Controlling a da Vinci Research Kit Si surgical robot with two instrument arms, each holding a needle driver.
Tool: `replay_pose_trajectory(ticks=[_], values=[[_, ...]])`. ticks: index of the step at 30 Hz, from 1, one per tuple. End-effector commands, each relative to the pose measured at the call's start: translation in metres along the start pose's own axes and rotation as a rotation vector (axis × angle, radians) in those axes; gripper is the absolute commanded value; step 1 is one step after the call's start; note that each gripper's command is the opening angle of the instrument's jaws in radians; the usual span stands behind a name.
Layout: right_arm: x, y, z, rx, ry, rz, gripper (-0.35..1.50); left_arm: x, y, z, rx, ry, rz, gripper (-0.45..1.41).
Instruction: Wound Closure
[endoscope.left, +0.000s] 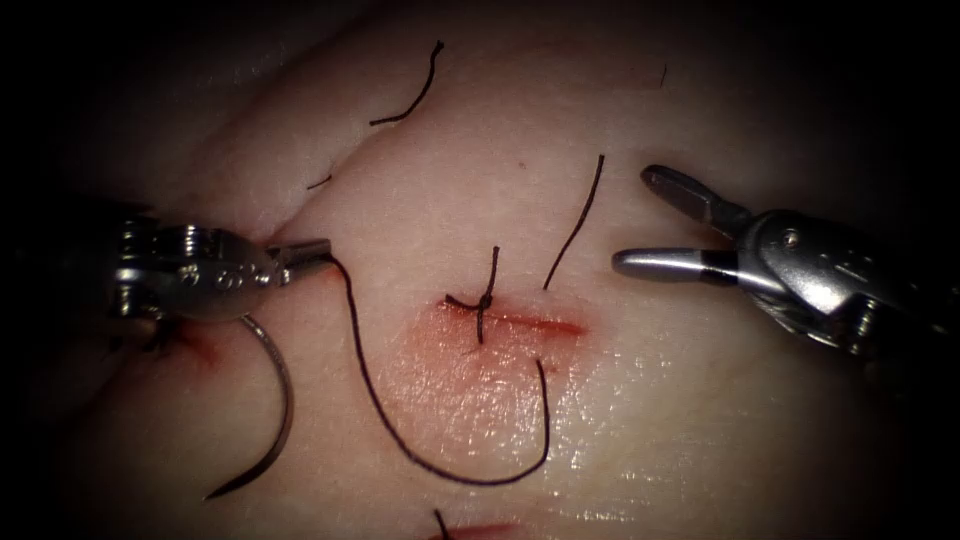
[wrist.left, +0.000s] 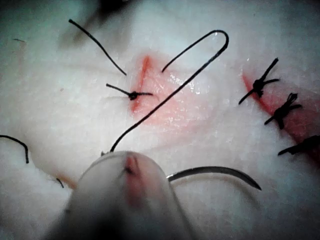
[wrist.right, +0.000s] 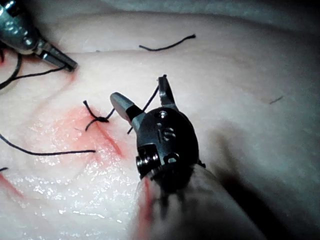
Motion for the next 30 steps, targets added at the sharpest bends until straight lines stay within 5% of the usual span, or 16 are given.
replay_pose_trajectory(ticks=[1,5,7,9,10,11,20,30], values=[[-0.0001,0.0000,0.0001,0.005,0.008,-0.001,1.21,0.0005,0.0002,0.0001,0.014,0.009,-0.005,-0.45],[0.0004,-0.0013,-0.0008,0.025,0.020,-0.005,1.33,0.0025,0.0000,-0.0033,0.038,0.055,-0.020,-0.45],[0.0006,-0.0023,-0.0008,0.039,0.016,-0.010,1.21,0.0038,-0.0005,-0.0047,0.054,0.094,-0.042,-0.45],[0.0008,-0.0039,-0.0003,0.090,0.013,-0.021,0.02,0.0064,-0.0016,-0.0066,0.067,0.150,-0.068,-0.45],[0.0008,-0.0039,-0.0003,0.090,0.013,-0.021,0.02,0.0064,-0.0016,-0.0066,0.067,0.150,-0.068,-0.45],[0.0007,-0.0045,0.0000,0.105,0.011,-0.026,-0.35,0.0072,-0.0019,-0.0070,0.068,0.166,-0.076,-0.45],[-0.0008,-0.0074,0.0041,0.181,-0.007,-0.072,-0.35,0.0129,-0.0034,-0.0054,0.042,0.272,-0.118,-0.45],[-0.0002,-0.0086,0.0064,0.242,0.063,-0.139,-0.35,0.0126,-0.0025,0.0001,0.097,0.259,-0.105,-0.45]])
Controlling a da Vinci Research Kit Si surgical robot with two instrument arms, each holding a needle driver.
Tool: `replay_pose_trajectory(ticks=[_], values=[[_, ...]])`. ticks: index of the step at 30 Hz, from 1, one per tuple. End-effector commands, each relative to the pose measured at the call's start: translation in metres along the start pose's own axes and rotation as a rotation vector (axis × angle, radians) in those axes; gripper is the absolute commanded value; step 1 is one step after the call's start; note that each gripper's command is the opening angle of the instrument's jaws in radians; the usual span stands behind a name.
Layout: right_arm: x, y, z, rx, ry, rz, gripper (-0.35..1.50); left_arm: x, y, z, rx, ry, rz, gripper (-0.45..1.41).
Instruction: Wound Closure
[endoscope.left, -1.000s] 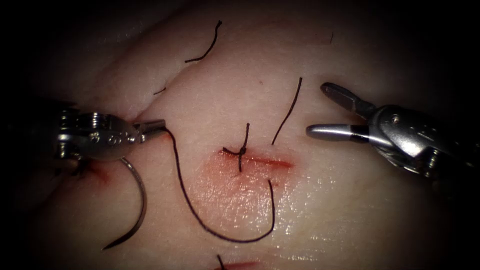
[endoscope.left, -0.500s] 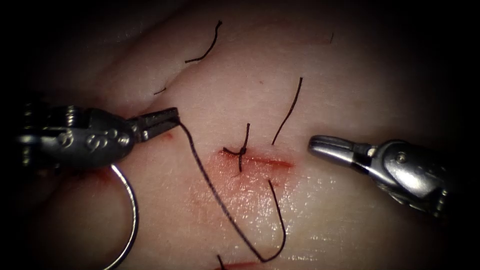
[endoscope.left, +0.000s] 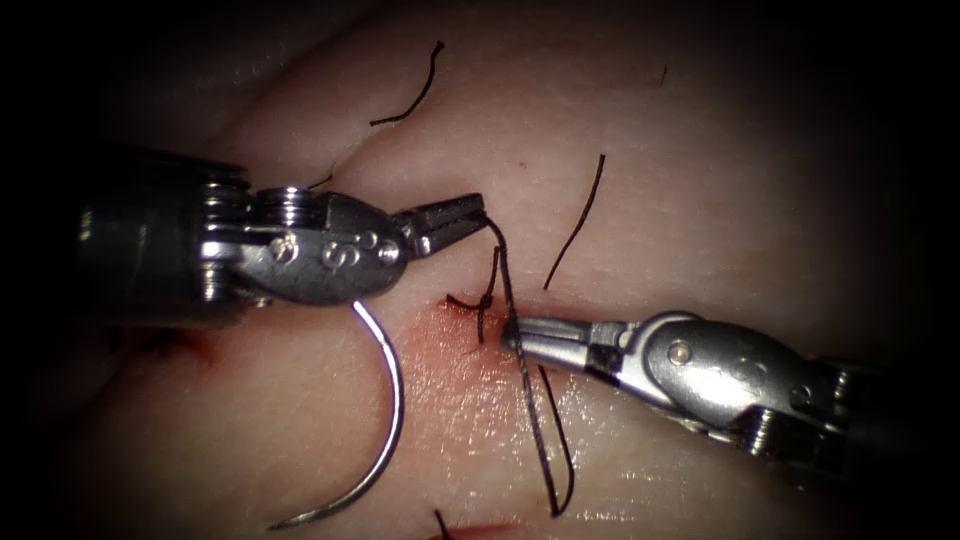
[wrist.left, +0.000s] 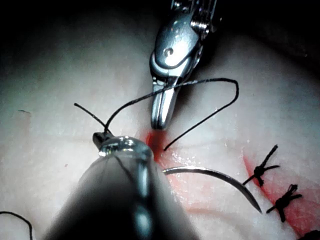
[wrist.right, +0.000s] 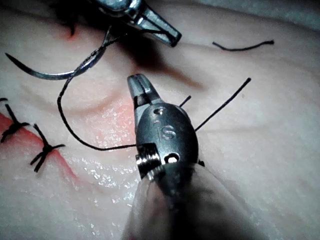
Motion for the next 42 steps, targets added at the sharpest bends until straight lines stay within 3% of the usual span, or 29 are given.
replay_pose_trajectory(ticks=[1,8,14,19,28,32,38,42], values=[[0.0009,0.0002,0.0013,0.003,0.042,-0.009,-0.35,-0.0005,0.0004,0.0015,0.037,-0.031,-0.001,-0.45],[0.0024,0.0003,0.0024,-0.017,0.105,-0.017,-0.35,-0.0012,0.0015,0.0028,0.111,-0.109,-0.032,-0.45],[0.0025,0.0008,0.0029,-0.041,0.176,-0.018,-0.35,-0.0007,0.0020,0.0029,0.127,-0.128,-0.040,-0.45],[0.0035,0.0023,0.0018,-0.143,0.278,0.008,-0.35,-0.0012,0.0033,0.0028,0.141,-0.138,-0.005,-0.45],[0.0034,0.0038,0.0012,-0.278,0.257,0.049,-0.35,-0.0007,0.0056,0.0019,0.159,-0.156,0.042,-0.45],[0.0027,0.0043,0.0014,-0.334,0.220,0.059,0.19,0.0006,0.0070,0.0010,0.154,-0.156,0.082,-0.45],[0.0019,0.0047,0.0013,-0.350,0.167,0.063,0.26,0.0021,0.0083,-0.0006,0.145,-0.155,0.117,-0.45],[0.0011,0.0048,0.0015,-0.341,0.088,0.088,0.51,0.0030,0.0080,-0.0022,0.142,-0.156,0.132,-0.45]])
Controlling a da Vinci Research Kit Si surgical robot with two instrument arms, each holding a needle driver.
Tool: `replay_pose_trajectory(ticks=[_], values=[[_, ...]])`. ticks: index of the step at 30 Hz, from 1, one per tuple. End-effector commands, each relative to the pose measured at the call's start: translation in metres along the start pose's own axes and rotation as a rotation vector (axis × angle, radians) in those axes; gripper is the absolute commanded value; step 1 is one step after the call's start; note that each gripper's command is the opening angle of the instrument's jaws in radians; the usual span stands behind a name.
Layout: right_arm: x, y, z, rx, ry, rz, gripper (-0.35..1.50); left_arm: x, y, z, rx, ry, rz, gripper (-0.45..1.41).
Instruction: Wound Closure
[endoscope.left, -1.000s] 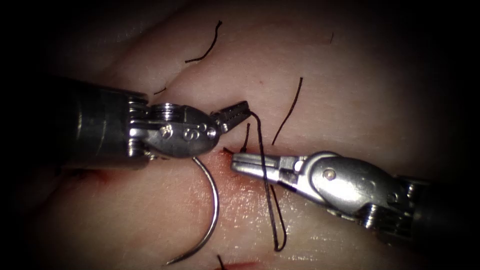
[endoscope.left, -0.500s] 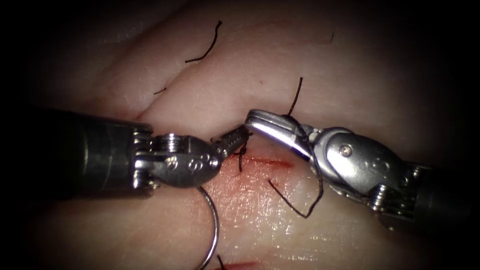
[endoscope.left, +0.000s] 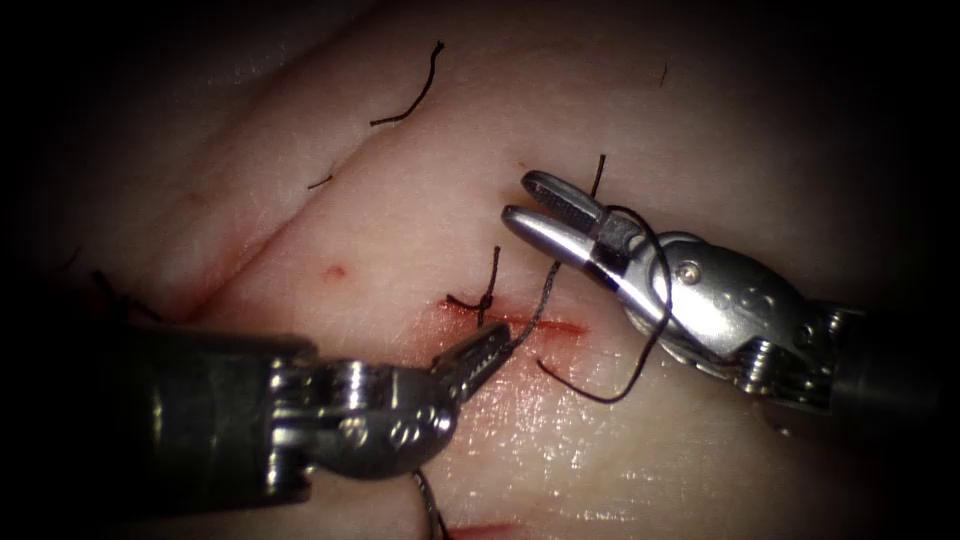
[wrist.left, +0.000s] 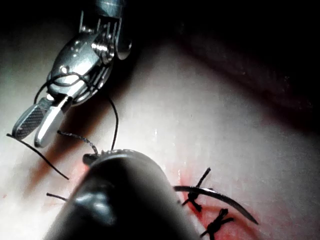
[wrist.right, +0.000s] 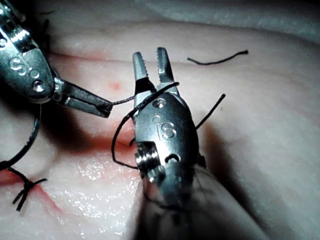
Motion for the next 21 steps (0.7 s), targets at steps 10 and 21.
replay_pose_trajectory(ticks=[10,21], values=[[-0.0019,-0.0002,0.0015,0.042,-0.113,-0.021,0.94,0.0006,-0.0040,-0.0007,0.032,0.042,0.018,-0.45],[-0.0041,-0.0007,0.0015,0.146,-0.197,-0.054,0.66,0.0005,-0.0068,0.0008,0.029,0.045,0.061,-0.45]])
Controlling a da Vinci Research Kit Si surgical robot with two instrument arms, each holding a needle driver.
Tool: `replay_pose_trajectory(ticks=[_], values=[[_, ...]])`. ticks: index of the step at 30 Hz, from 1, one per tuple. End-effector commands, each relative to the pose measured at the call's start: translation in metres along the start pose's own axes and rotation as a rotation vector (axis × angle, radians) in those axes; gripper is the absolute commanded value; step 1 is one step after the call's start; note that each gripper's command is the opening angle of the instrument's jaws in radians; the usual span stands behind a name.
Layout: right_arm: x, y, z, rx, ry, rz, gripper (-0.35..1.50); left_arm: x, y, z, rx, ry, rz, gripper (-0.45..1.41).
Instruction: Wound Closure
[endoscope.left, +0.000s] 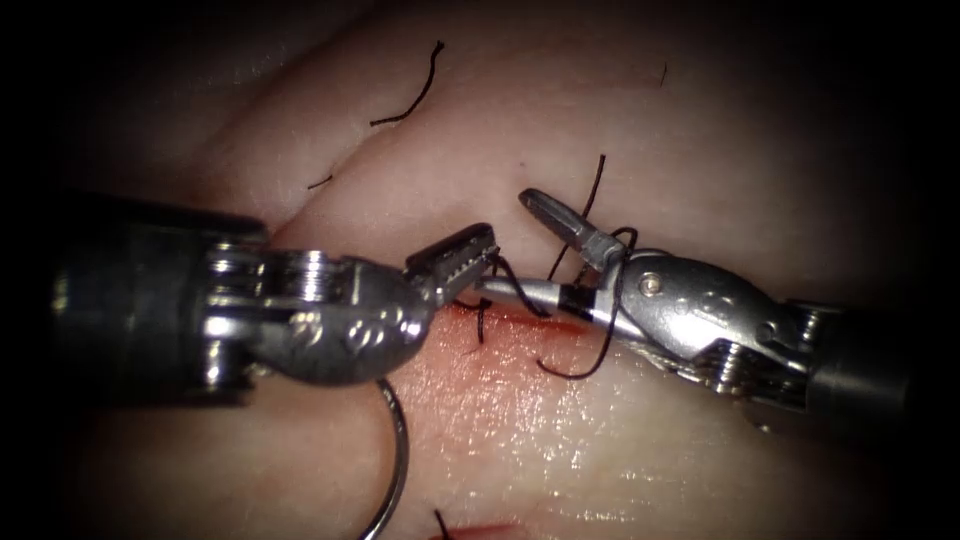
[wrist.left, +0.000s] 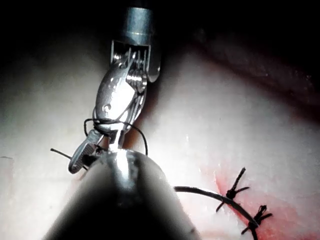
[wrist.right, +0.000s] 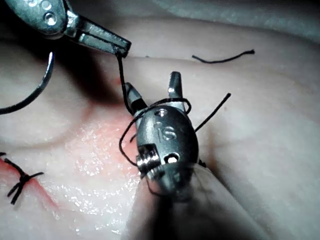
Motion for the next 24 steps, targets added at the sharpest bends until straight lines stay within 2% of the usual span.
replay_pose_trajectory(ticks=[1,6,11,14,15,16,18,20,21,24], values=[[-0.0004,0.0000,0.0009,0.017,-0.006,-0.006,0.66,0.0001,0.0000,0.0011,-0.001,-0.001,0.004,-0.45],[-0.0006,-0.0007,0.0011,0.089,-0.023,-0.006,0.66,-0.0008,-0.0011,0.0027,-0.009,-0.003,0.038,-0.45],[-0.0007,-0.0010,0.0011,0.149,-0.004,-0.007,0.54,-0.0013,-0.0019,0.0042,-0.053,0.012,0.077,-0.45],[-0.0007,-0.0010,0.0011,0.205,0.029,0.007,0.46,-0.0016,-0.0016,0.0057,-0.088,0.020,0.117,-0.45],[-0.0007,-0.0010,0.0011,0.246,0.054,0.019,0.32,-0.0018,-0.0010,0.0068,-0.122,0.035,0.151,-0.45],[-0.0007,-0.0010,0.0011,0.246,0.054,0.019,0.32,-0.0018,-0.0010,0.0068,-0.122,0.035,0.151,-0.45],[-0.0006,-0.0011,0.0011,0.296,0.082,0.033,0.17,-0.0024,0.0000,0.0082,-0.162,0.064,0.194,-0.45],[-0.0006,-0.0011,0.0011,0.310,0.091,0.041,0.17,-0.0026,0.0003,0.0085,-0.172,0.070,0.200,-0.45],[-0.0006,-0.0011,0.0010,0.334,0.127,0.070,0.14,-0.0030,0.0010,0.0091,-0.190,0.082,0.221,-0.45],[-0.0006,-0.0010,0.0009,0.352,0.162,0.089,0.14,-0.0034,0.0017,0.0095,-0.209,0.090,0.235,-0.45]])
